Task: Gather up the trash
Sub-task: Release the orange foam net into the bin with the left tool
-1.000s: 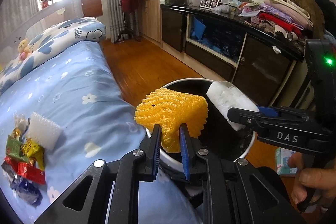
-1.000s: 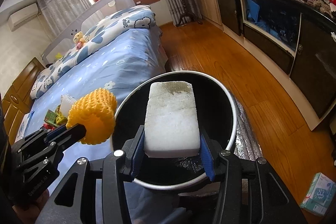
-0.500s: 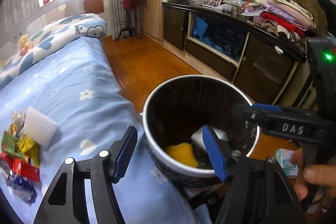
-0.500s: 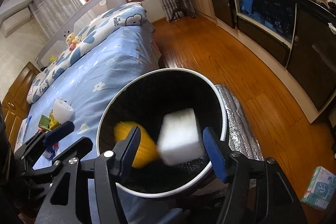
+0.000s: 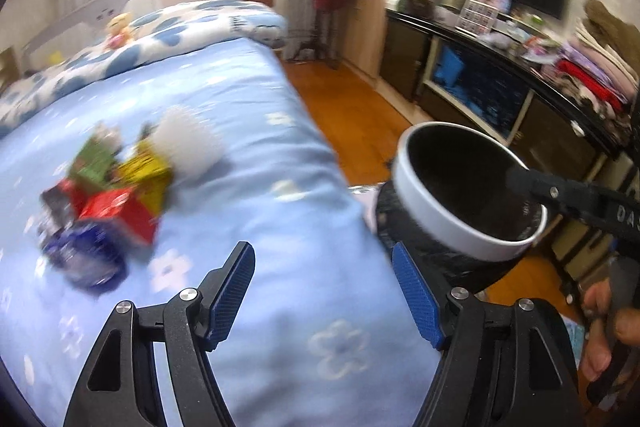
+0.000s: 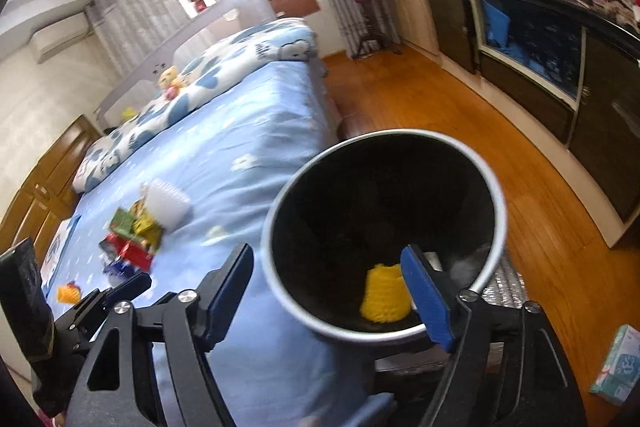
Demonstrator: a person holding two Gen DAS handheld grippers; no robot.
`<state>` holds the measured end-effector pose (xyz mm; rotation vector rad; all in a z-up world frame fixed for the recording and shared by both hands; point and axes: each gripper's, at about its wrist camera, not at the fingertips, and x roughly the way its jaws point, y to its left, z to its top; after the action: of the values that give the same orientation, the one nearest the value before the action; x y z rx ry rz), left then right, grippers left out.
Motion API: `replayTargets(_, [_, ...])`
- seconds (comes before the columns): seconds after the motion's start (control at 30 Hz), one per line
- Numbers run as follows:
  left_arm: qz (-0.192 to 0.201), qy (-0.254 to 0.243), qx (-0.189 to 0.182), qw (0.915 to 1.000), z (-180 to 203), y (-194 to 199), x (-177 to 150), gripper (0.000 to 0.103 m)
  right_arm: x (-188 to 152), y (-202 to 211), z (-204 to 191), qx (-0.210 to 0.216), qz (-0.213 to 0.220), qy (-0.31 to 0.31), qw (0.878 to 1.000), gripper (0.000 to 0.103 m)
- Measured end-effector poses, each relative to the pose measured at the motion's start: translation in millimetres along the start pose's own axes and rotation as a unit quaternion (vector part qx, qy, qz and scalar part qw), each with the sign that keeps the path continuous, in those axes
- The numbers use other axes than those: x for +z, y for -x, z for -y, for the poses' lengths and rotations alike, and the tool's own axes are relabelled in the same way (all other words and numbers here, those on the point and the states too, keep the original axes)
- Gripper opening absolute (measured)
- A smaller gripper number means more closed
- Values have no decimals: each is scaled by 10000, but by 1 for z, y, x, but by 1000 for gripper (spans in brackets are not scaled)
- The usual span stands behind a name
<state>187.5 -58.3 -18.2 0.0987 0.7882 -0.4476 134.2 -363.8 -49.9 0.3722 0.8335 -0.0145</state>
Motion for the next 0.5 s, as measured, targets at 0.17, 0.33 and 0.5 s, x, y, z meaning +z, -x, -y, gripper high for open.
replayTargets(0.17, [69,228,370,9990,-14,22,-20,72,-13,-10,-34,272,-141,229,9993,80])
replayTargets(0.33, [20,558,692,9960,-32,39,-45,72,-24,-22,-63,497,-256,459,9974,80])
replayTargets(0.5, [-18,937,928,9913,-50,55,-61,72,-35,-34,-87,705,-380,623,9948,80])
